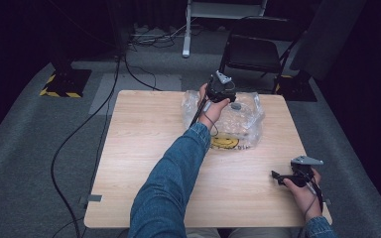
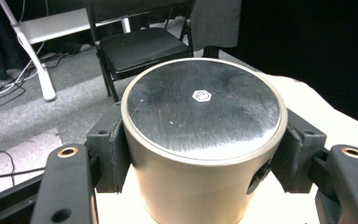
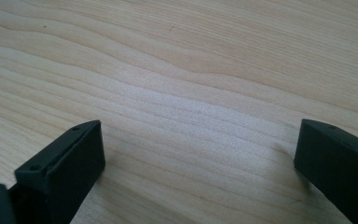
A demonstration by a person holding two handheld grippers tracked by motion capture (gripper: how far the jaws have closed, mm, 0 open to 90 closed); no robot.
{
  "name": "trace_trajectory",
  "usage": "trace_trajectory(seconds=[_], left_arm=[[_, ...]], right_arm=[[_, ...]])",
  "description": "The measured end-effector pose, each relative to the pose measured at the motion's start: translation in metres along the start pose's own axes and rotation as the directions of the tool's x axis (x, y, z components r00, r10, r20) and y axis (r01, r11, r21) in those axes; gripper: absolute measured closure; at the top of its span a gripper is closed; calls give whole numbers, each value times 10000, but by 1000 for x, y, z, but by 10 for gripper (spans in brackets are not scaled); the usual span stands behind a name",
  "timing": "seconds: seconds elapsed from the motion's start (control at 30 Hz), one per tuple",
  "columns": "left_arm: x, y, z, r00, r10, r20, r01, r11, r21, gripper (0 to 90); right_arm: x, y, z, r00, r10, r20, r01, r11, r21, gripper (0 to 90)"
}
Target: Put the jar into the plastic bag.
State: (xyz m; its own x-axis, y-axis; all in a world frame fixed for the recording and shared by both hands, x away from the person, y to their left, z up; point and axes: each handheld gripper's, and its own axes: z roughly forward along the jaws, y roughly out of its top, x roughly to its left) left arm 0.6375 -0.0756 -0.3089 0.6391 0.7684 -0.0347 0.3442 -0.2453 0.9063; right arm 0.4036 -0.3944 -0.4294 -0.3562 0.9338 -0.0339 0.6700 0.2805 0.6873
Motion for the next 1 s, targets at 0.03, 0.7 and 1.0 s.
trace_trajectory(seconds=[0.03,0.7,1.0], left_arm=[[0,-2,2,10000,37,-37,-36,10000,63,324],[-3,-16,11,10000,7,30,-8,9994,334,323],[-5,-19,12,9986,464,-254,-444,9961,765,293]], right_arm=[[0,0,0,10000,-3,0,3,10000,-1,16],[0,0,0,10000,-28,-6,28,10000,-7,16],[0,0,0,10000,-30,-6,30,10000,-4,16]])
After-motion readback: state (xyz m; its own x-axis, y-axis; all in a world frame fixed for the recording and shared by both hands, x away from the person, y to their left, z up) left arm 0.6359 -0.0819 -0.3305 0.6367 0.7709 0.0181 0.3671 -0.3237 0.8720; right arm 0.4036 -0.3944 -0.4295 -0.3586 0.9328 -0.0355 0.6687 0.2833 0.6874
